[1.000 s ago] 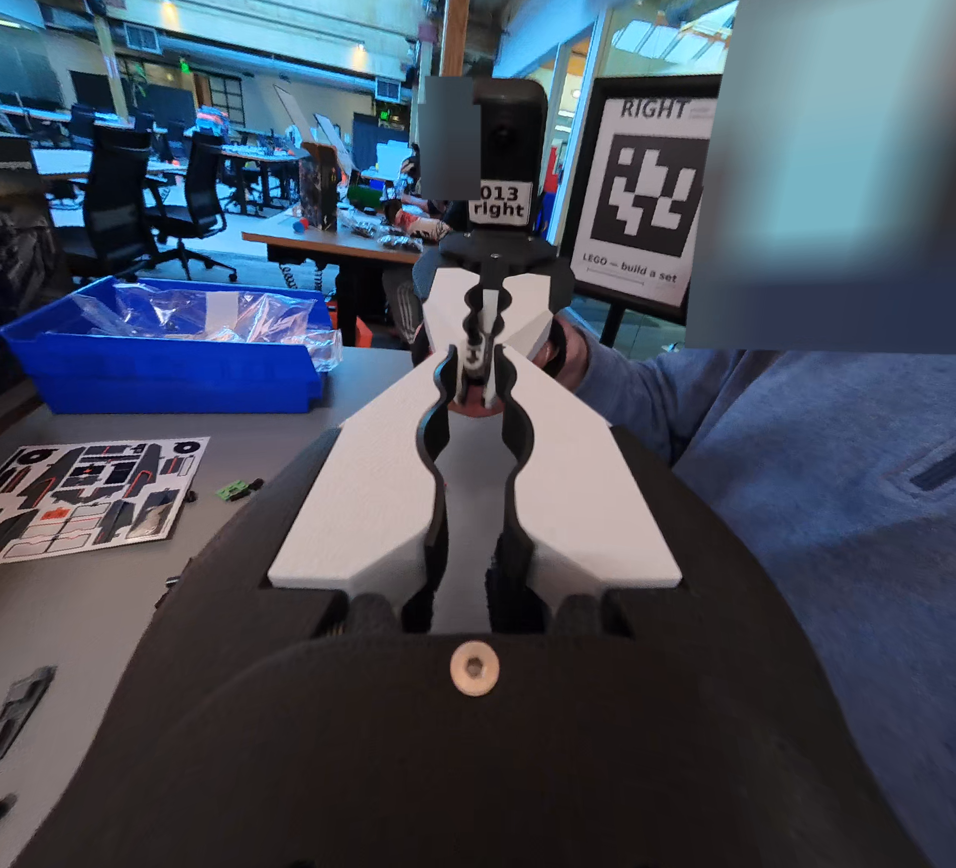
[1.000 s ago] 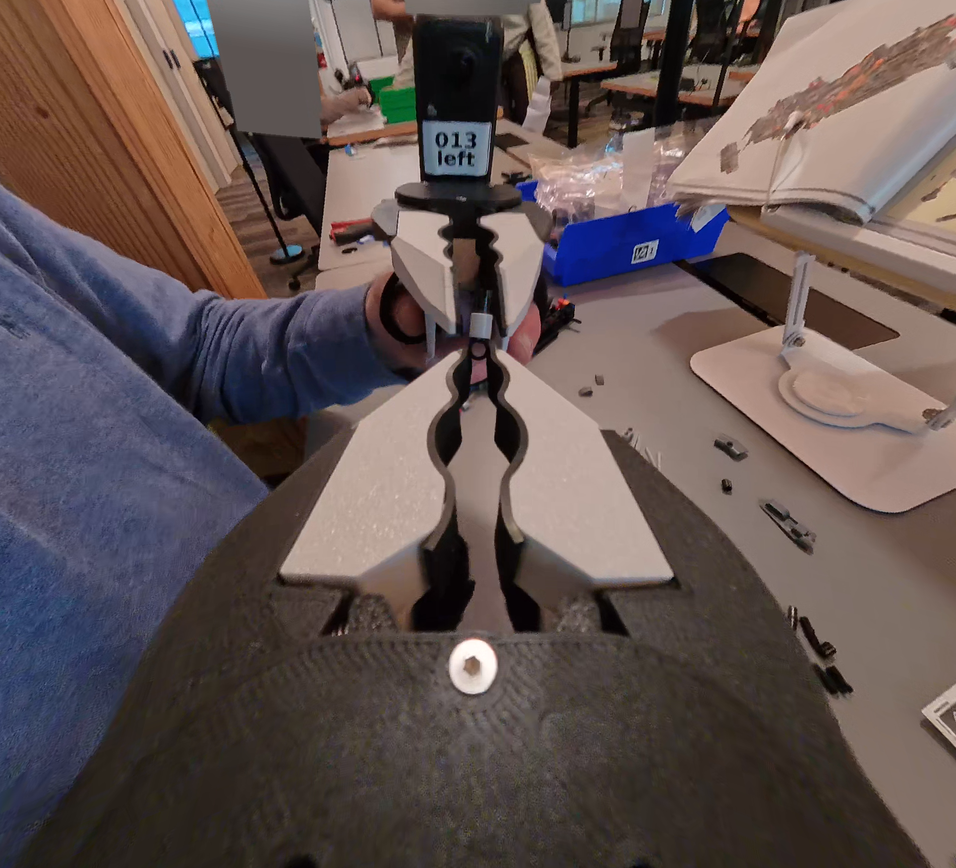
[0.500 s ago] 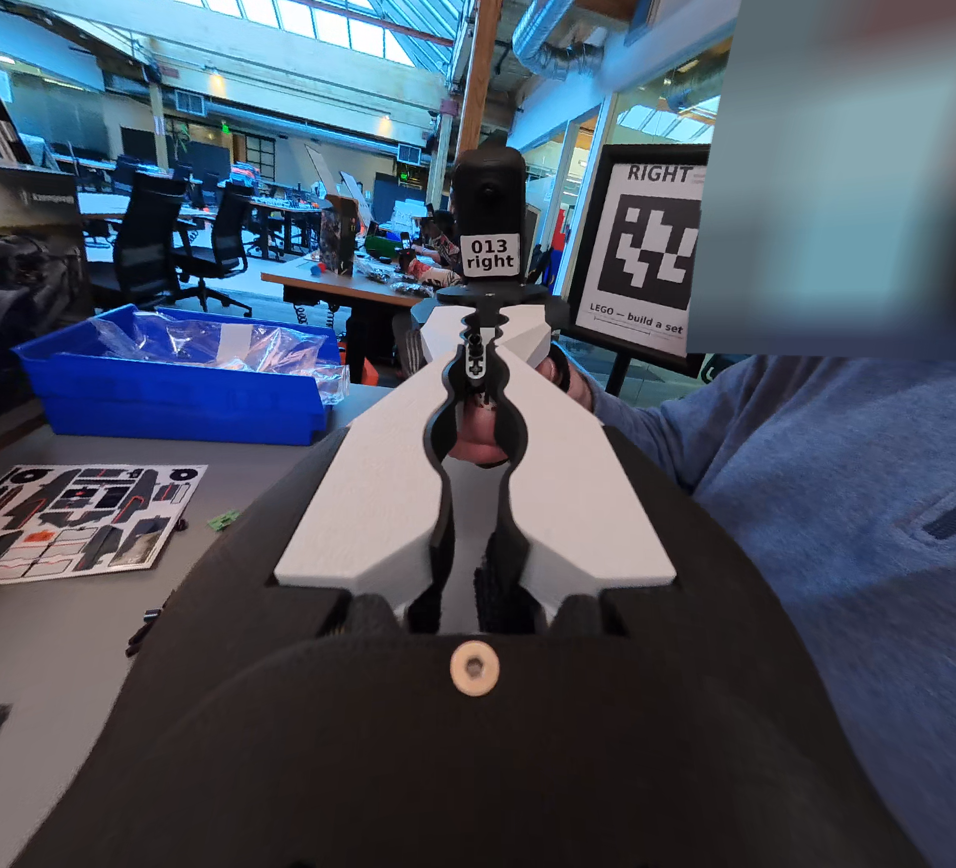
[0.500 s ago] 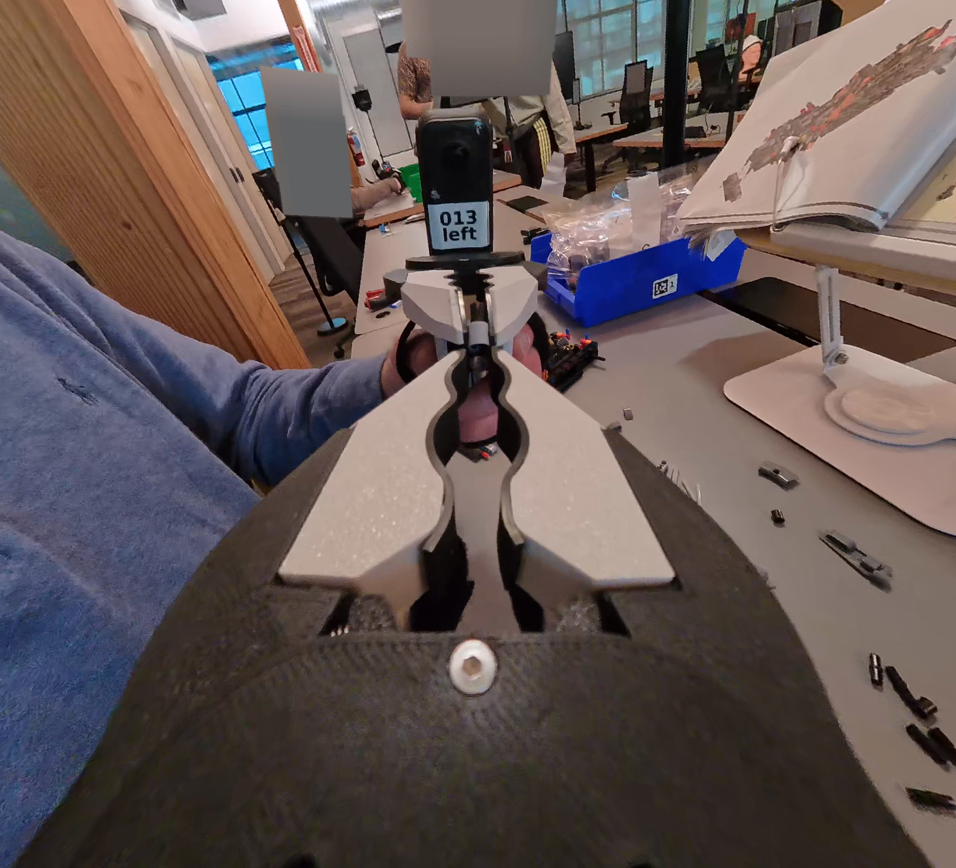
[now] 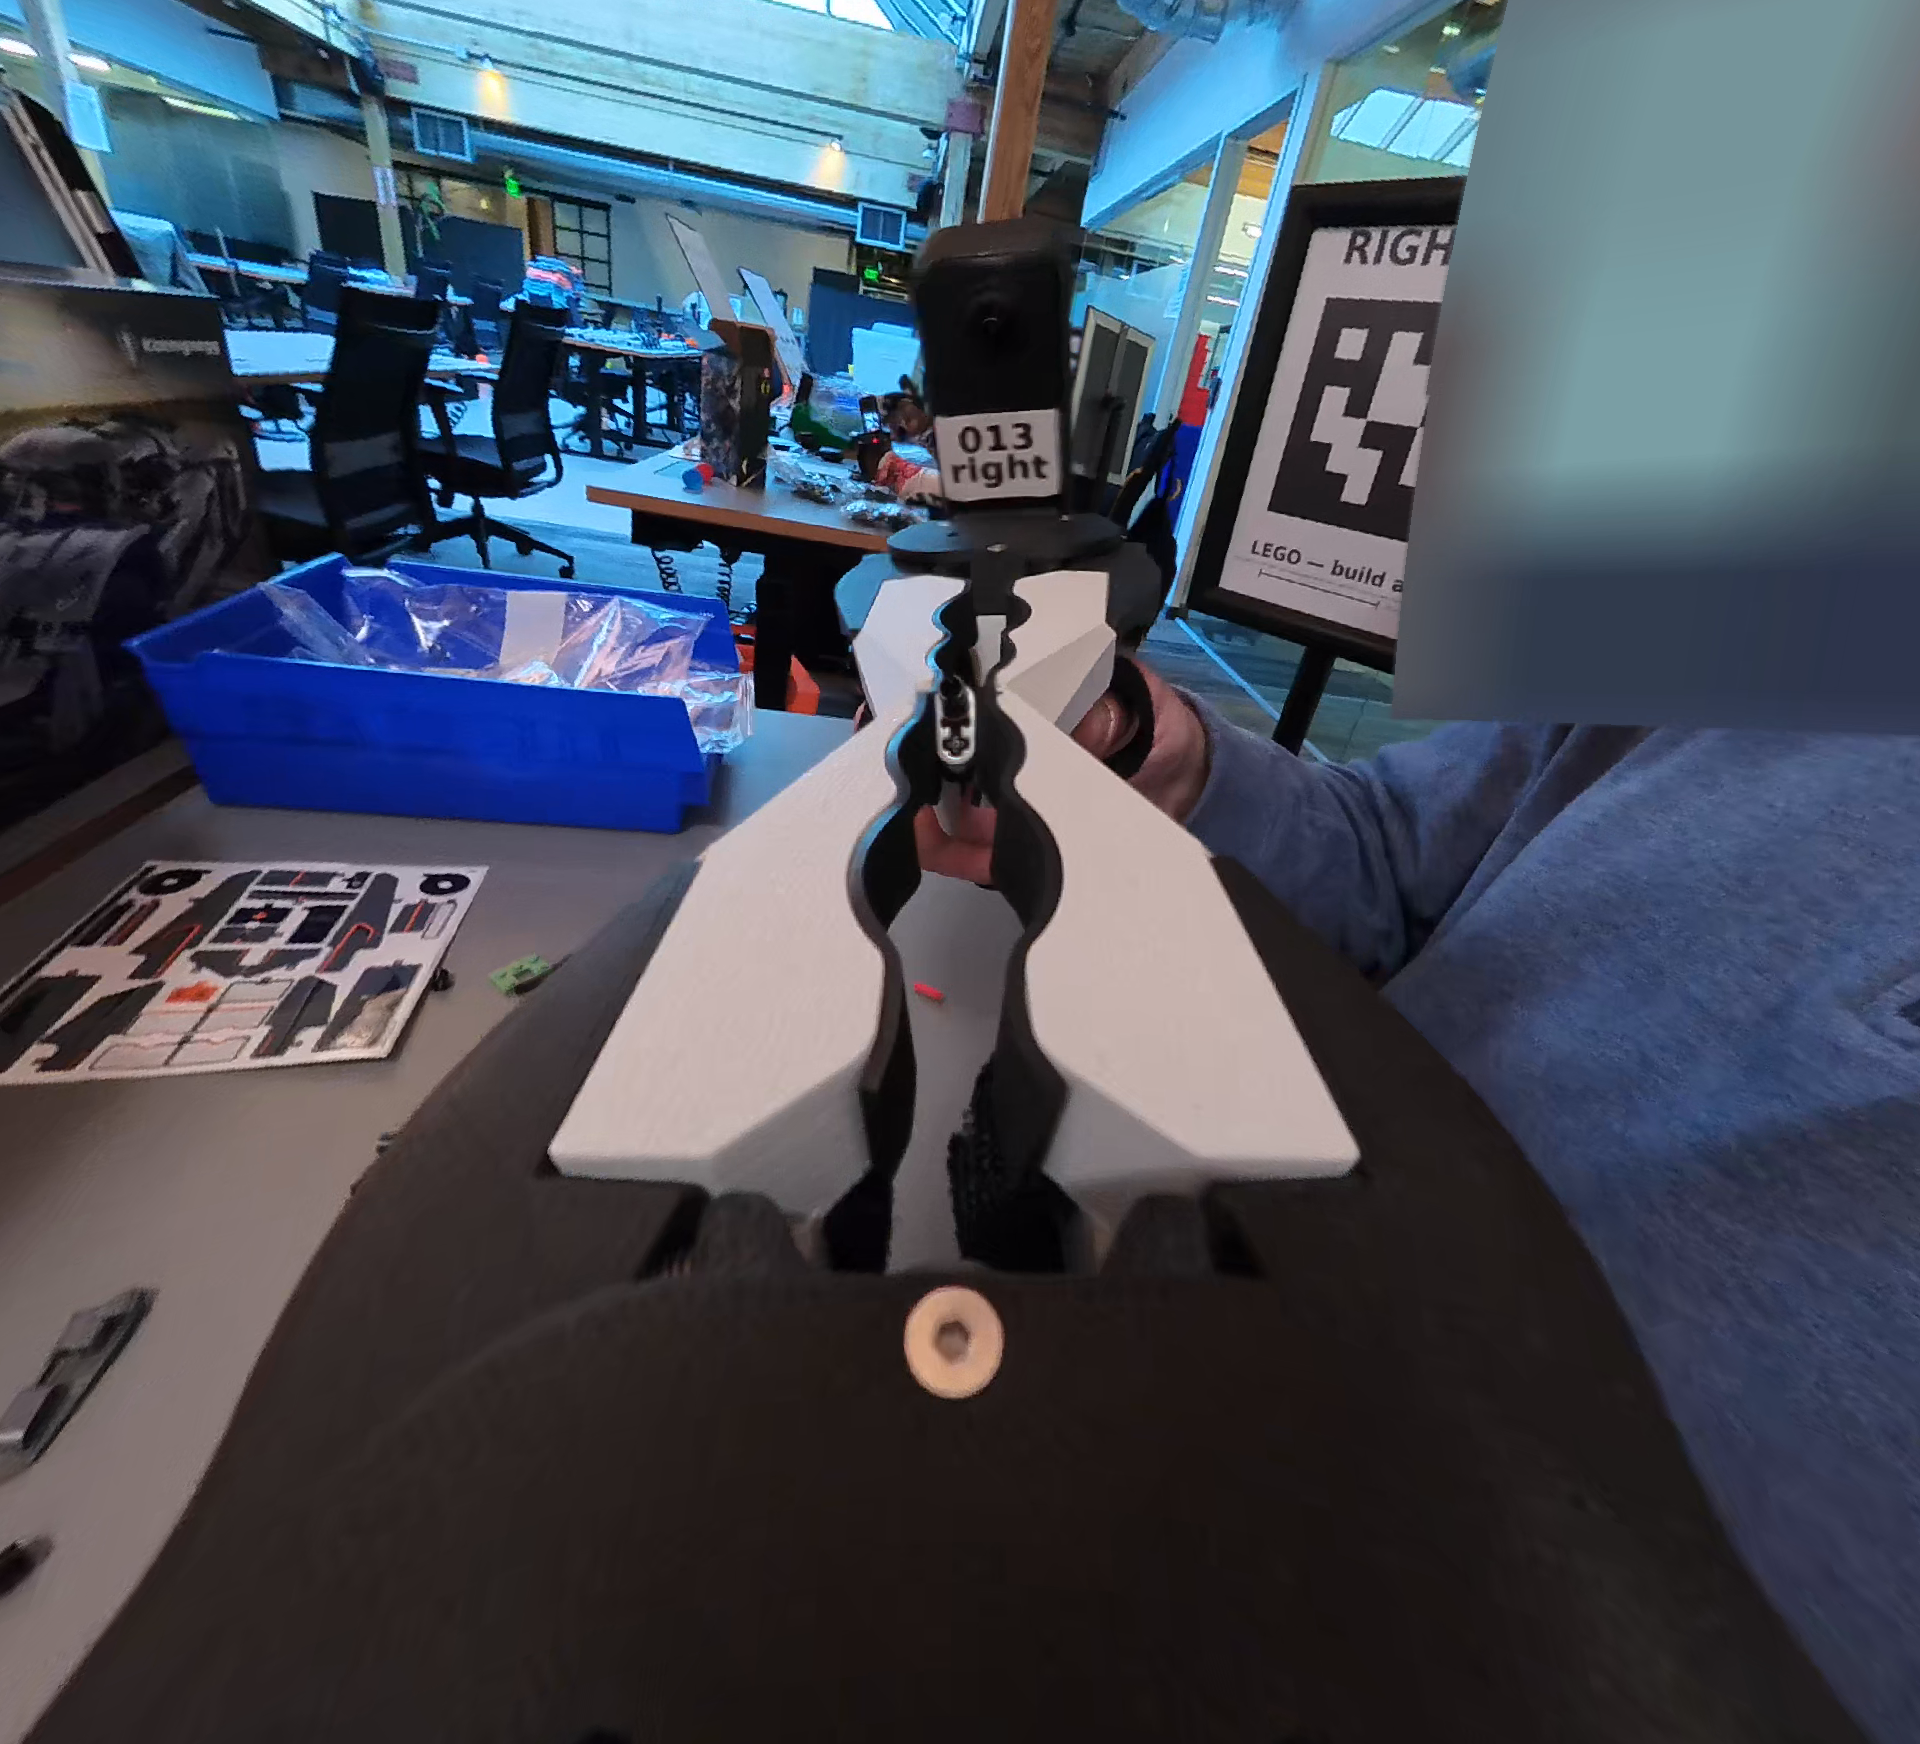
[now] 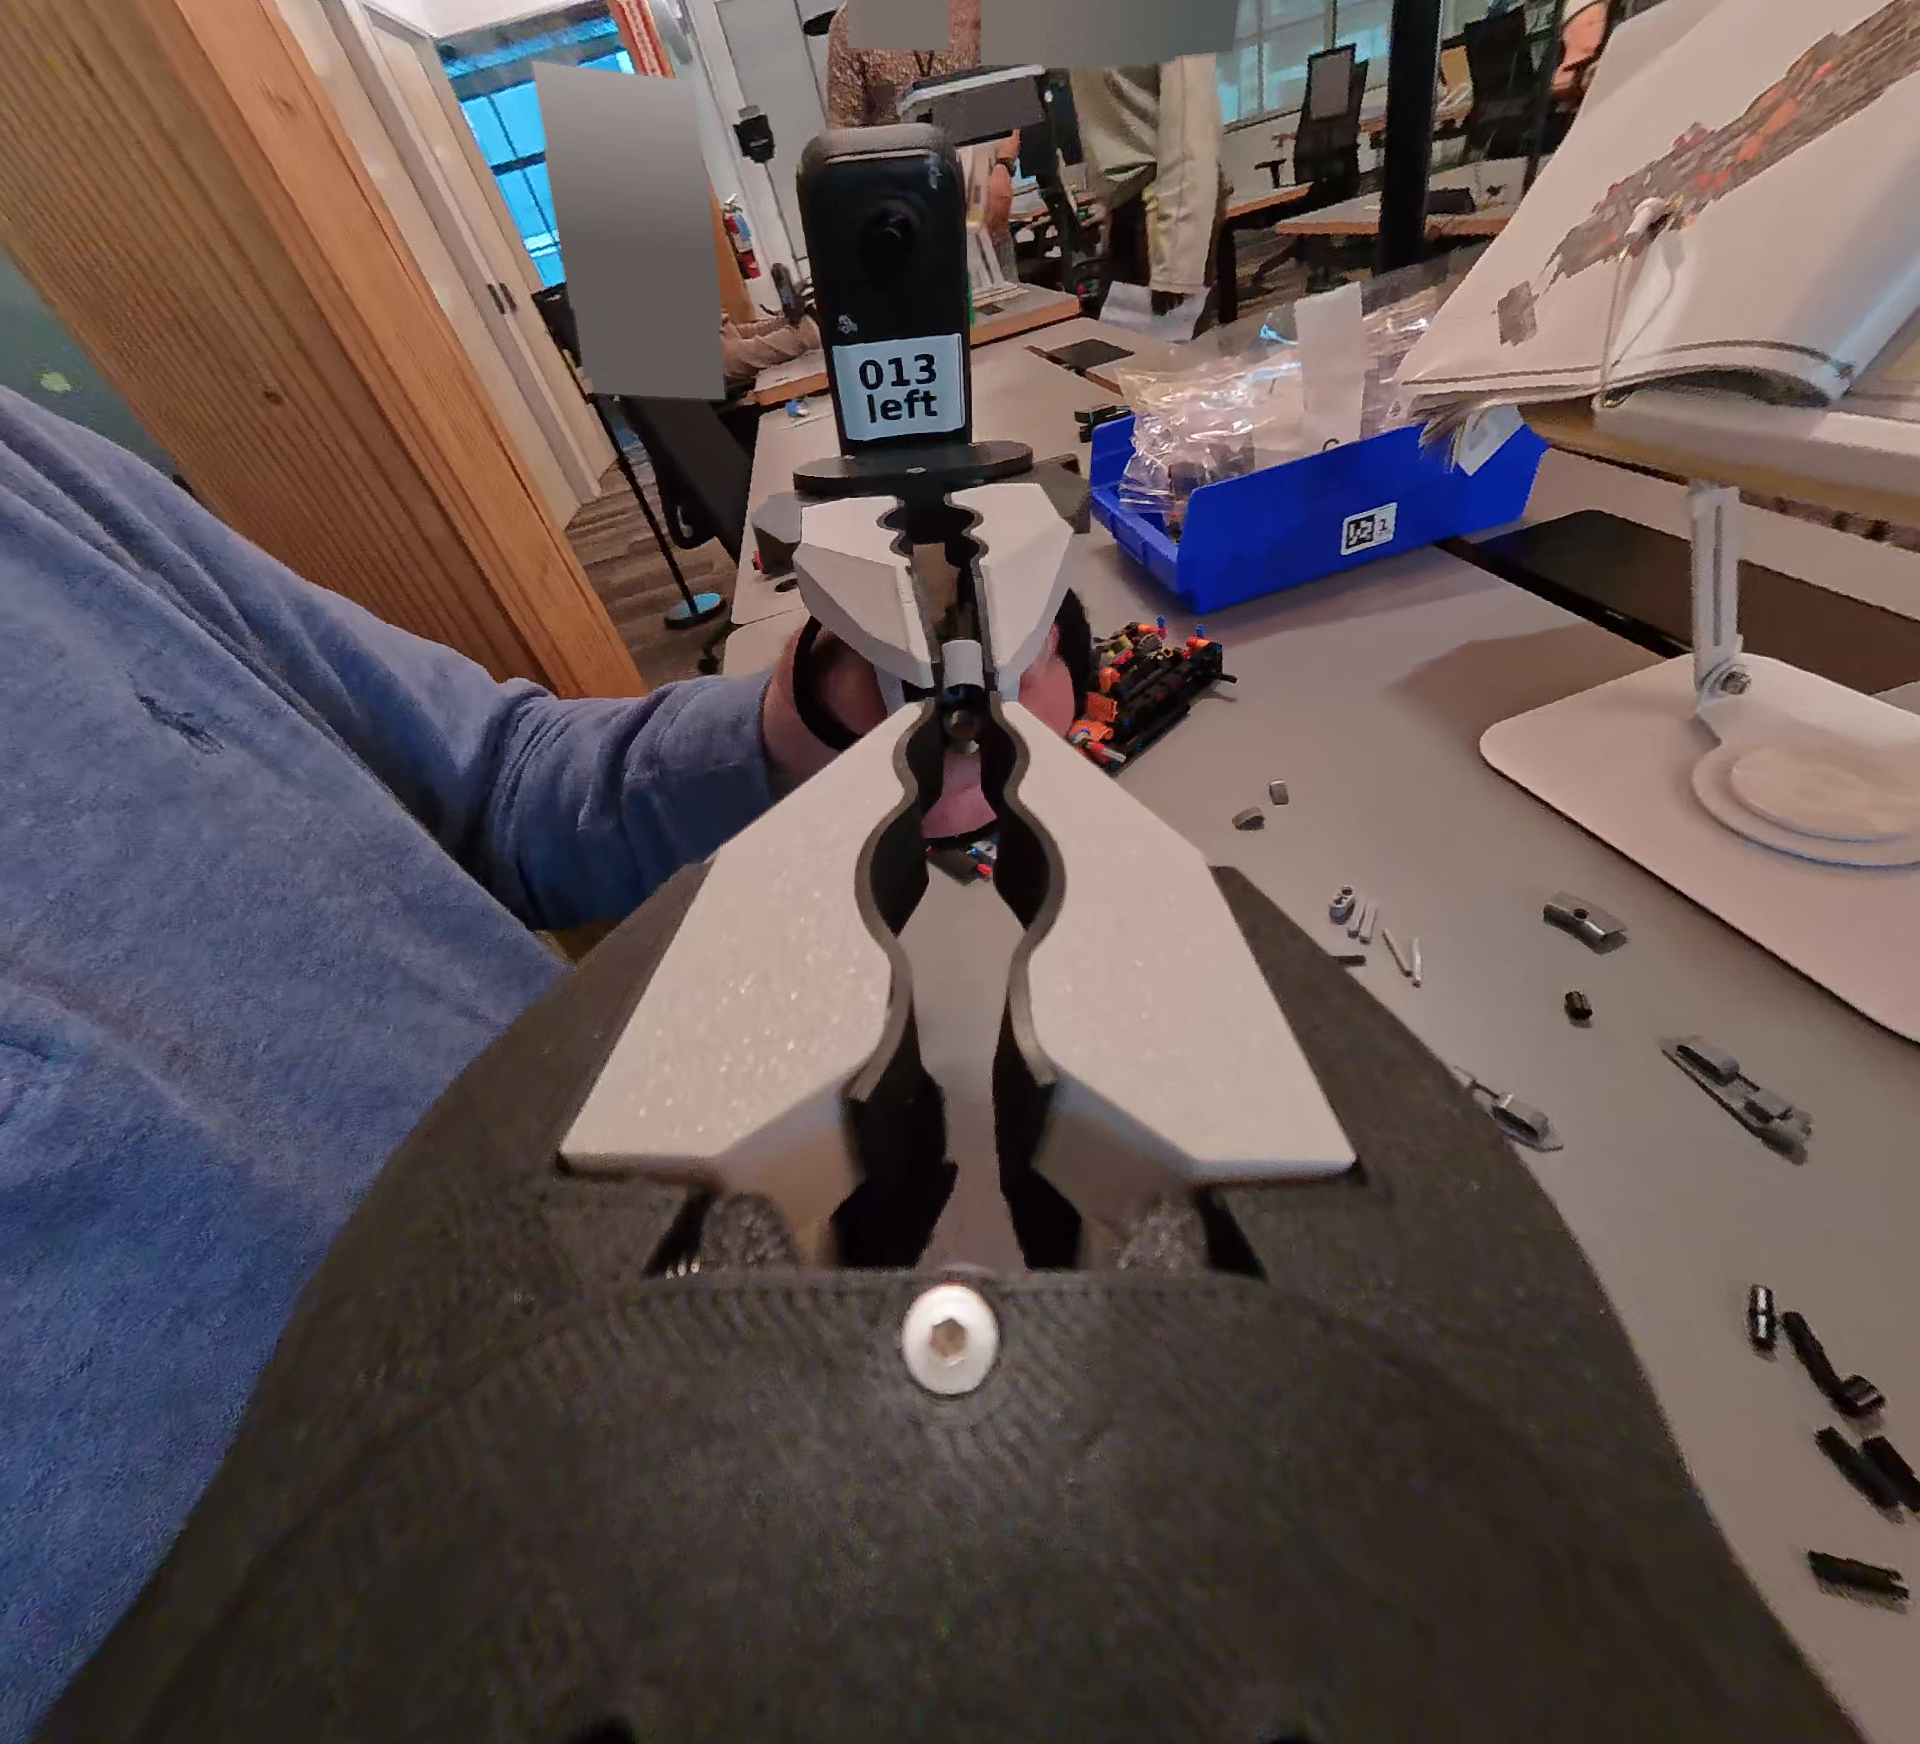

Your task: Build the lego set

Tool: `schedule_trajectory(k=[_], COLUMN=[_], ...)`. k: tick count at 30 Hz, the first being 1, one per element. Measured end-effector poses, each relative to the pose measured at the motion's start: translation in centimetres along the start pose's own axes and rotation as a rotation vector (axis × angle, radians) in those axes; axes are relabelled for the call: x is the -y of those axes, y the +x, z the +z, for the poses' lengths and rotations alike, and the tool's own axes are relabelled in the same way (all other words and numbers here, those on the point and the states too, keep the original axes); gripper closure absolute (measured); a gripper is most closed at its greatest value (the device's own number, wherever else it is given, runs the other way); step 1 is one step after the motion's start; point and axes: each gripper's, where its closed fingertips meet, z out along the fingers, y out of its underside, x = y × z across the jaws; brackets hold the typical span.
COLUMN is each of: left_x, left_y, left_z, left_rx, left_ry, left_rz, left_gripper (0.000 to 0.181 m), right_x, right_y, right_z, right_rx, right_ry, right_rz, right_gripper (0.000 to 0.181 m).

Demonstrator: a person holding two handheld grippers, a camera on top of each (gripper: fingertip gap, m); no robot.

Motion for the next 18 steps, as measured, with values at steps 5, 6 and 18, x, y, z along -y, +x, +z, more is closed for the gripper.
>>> schedule_trajectory(k=[5,6,18], left_x=[-0.8,-0.5,0.7], left_y=[0.2,0.1,-1.8], left_z=[-0.3,-0.5,-2.6], left_rx=[0.031,0.034,0.063], left_ry=[-0.039,-0.020,0.145], left_rz=[0.010,-0.002,-0.254], left_gripper=[0.176,0.175,0.176], right_x=[-0.7,-1.1,-1.0], right_y=[-0.1,0.2,1.6], right_z=[-0.3,-0.5,-1.1], right_rx=[0.027,0.020,-0.332], right_ry=[-0.003,-0.011,-0.148], right_rz=[0.020,0.025,-0.430], right_gripper=[0.178,0.178,0.177])
